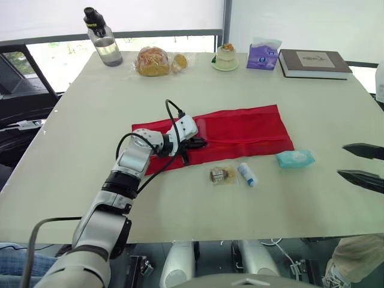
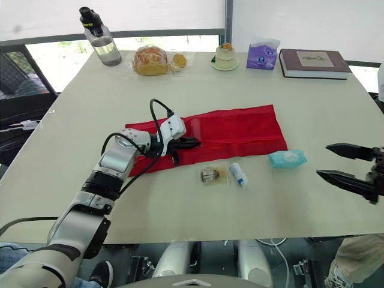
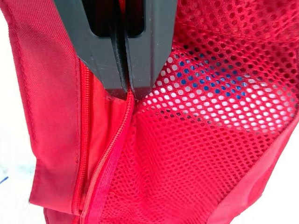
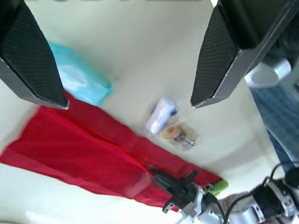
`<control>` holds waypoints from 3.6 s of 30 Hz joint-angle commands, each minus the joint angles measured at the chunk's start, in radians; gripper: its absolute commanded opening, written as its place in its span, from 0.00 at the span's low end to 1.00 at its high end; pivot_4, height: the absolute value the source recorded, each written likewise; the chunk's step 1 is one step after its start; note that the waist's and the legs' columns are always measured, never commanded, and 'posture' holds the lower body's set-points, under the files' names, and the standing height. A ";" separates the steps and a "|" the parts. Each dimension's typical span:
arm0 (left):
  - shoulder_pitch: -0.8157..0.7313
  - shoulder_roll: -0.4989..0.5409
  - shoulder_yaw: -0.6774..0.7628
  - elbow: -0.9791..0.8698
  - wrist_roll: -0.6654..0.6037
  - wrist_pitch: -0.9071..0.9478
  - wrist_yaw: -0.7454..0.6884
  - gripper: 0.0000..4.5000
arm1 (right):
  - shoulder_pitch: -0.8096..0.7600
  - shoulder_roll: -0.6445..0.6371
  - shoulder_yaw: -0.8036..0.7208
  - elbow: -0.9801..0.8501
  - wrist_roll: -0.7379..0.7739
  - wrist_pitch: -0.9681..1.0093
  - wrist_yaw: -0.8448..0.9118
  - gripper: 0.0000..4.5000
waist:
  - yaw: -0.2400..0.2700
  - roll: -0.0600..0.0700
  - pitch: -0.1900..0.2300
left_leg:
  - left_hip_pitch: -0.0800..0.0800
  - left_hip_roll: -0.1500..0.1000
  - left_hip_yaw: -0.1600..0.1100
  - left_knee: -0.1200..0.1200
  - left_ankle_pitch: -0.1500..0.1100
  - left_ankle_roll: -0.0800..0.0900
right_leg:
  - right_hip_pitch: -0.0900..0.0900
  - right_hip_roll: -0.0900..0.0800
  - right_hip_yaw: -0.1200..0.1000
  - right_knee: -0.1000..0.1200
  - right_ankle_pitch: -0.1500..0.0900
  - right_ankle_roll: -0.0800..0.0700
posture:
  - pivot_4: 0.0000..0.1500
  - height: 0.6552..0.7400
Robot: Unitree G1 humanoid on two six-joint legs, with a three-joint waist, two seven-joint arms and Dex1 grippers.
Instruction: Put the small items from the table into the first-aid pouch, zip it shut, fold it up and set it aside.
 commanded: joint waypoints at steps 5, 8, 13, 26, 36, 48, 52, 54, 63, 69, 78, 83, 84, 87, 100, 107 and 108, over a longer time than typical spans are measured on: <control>-0.063 0.008 0.006 0.104 0.027 -0.064 -0.024 0.00 | -0.087 -0.141 -0.090 0.059 -0.032 -0.046 0.099 0.99 | 0.000 0.000 0.000 | 0.000 0.000 0.000 0.000 0.000 0.000 | 0.000 0.000 -0.001 0.000 0.000 0.000 | 1.00 1.00; -0.067 0.008 0.005 0.123 0.032 -0.077 -0.030 0.00 | -0.110 -0.138 -0.082 0.025 -0.017 -0.025 0.099 0.99 | 0.001 0.000 0.000 | 0.000 0.000 0.000 0.000 0.000 0.000 | 0.000 0.000 -0.001 0.000 0.000 0.000 | 1.00 1.00; -0.063 0.006 0.000 0.130 0.039 -0.087 -0.039 0.00 | -0.110 -0.090 -0.055 -0.055 0.014 0.002 0.073 0.99 | 0.001 0.000 0.000 | -0.001 0.000 0.000 0.000 0.000 0.000 | 0.000 0.000 0.000 0.000 0.000 0.000 | 1.00 1.00; -0.041 -0.005 -0.002 0.103 0.046 -0.079 -0.034 0.00 | 0.095 0.279 0.373 -0.409 -0.228 -0.147 -0.296 0.99 | 0.002 -0.001 -0.001 | 0.000 0.001 -0.001 0.001 0.000 0.000 | 0.000 0.000 -0.001 0.001 0.000 0.001 | 1.00 1.00; -0.054 -0.039 -0.012 0.081 0.056 -0.068 -0.016 0.00 | -0.064 0.534 0.772 -0.469 -0.423 -0.003 -0.746 0.99 | 0.005 -0.002 -0.001 | -0.001 0.000 -0.001 0.001 0.000 0.000 | 0.000 0.000 -0.001 0.002 0.000 0.000 | 1.00 1.00; -0.061 -0.066 -0.011 0.063 0.066 -0.058 -0.008 0.00 | -0.106 0.605 0.948 -0.457 -0.489 0.085 -0.877 0.70 | 0.010 -0.002 -0.001 | -0.002 0.000 -0.001 0.002 0.000 0.000 | 0.000 0.000 -0.002 0.001 0.002 -0.003 | 1.00 1.00; -0.059 -0.069 -0.009 0.056 0.068 -0.055 -0.008 0.00 | -0.103 0.593 0.923 -0.465 -0.475 0.093 -0.873 0.28 | 0.010 -0.002 -0.001 | -0.002 0.000 0.000 0.002 0.000 0.000 | 0.000 0.000 -0.003 0.001 0.002 -0.003 | 1.00 1.00; -0.058 -0.071 -0.008 0.054 0.068 -0.055 -0.007 0.00 | -0.106 0.594 0.900 -0.476 -0.456 0.129 -0.882 0.03 | 0.010 -0.002 -0.001 | -0.002 0.000 -0.001 0.002 0.000 0.000 | 0.000 0.000 -0.003 0.001 0.001 -0.002 | 1.00 1.00; -0.036 -0.130 -0.013 -0.033 0.047 -0.055 0.014 0.00 | -0.310 0.638 0.943 -0.445 -0.433 0.286 -0.942 0.00 | 0.004 -0.002 -0.001 | -0.002 0.000 -0.001 0.002 0.000 0.000 | 0.000 0.000 -0.003 0.001 0.002 -0.003 | 1.00 1.00; 0.024 -0.160 -0.029 -0.157 0.035 0.002 0.012 0.00 | -0.437 0.695 1.004 -0.333 -0.474 0.327 -1.000 0.00 | 0.003 -0.002 -0.001 | -0.003 0.000 -0.001 0.002 0.000 0.000 | 0.000 0.000 -0.003 0.001 0.002 -0.004 | 1.00 1.00; 0.070 -0.181 -0.052 -0.245 0.034 0.053 0.023 0.00 | -0.539 0.905 0.977 -0.169 -0.538 0.326 -1.162 0.00 | 0.001 -0.002 -0.001 | -0.002 0.000 -0.001 0.002 0.000 0.000 | 0.000 0.000 -0.003 0.003 0.002 -0.004 | 1.00 1.00; 0.079 -0.189 -0.064 -0.266 0.032 0.067 0.023 0.00 | -0.570 0.960 1.015 -0.098 -0.580 0.263 -1.182 0.00 | 0.002 -0.002 -0.001 | -0.002 0.000 -0.001 0.002 0.000 0.000 | 0.000 0.000 -0.003 0.003 0.002 -0.004 | 1.00 1.00; 0.077 -0.191 -0.065 -0.267 0.032 0.069 0.023 0.00 | -0.576 0.974 1.014 -0.087 -0.586 0.251 -1.186 0.00 | 0.002 -0.002 -0.001 | -0.002 0.000 -0.001 0.002 0.000 0.000 | 0.000 0.000 -0.003 0.003 0.002 -0.004 | 1.00 1.00; 0.071 -0.191 -0.065 -0.259 0.033 0.065 0.020 0.00 | -0.592 0.969 1.026 -0.066 -0.602 0.206 -1.162 0.00 | 0.001 -0.002 -0.001 | -0.002 0.000 -0.001 0.002 0.000 0.000 | 0.000 0.000 -0.003 0.003 0.002 -0.004 | 1.00 1.00; 0.043 -0.175 -0.033 -0.184 0.031 0.031 0.033 0.00 | -0.483 0.872 0.996 -0.242 -0.537 0.268 -1.047 0.48 | 0.001 -0.002 -0.001 | -0.002 0.000 -0.001 0.001 0.000 0.000 | 0.000 0.000 -0.003 0.003 0.002 -0.004 | 1.00 1.00; 0.033 -0.181 -0.016 -0.164 0.004 0.042 0.036 0.00 | -0.404 0.781 0.960 -0.328 -0.499 0.283 -0.996 0.43 | 0.001 -0.002 -0.001 | -0.002 0.000 -0.001 0.002 0.000 0.000 | 0.000 0.000 -0.003 0.002 0.002 -0.004 | 1.00 1.00; 0.032 -0.182 -0.017 -0.162 0.003 0.043 0.035 0.00 | -0.403 0.774 0.961 -0.321 -0.507 0.269 -0.997 0.35 | 0.001 -0.002 -0.001 | -0.002 0.000 -0.001 0.002 0.000 0.000 | 0.000 0.000 -0.003 0.002 0.002 -0.003 | 1.00 1.00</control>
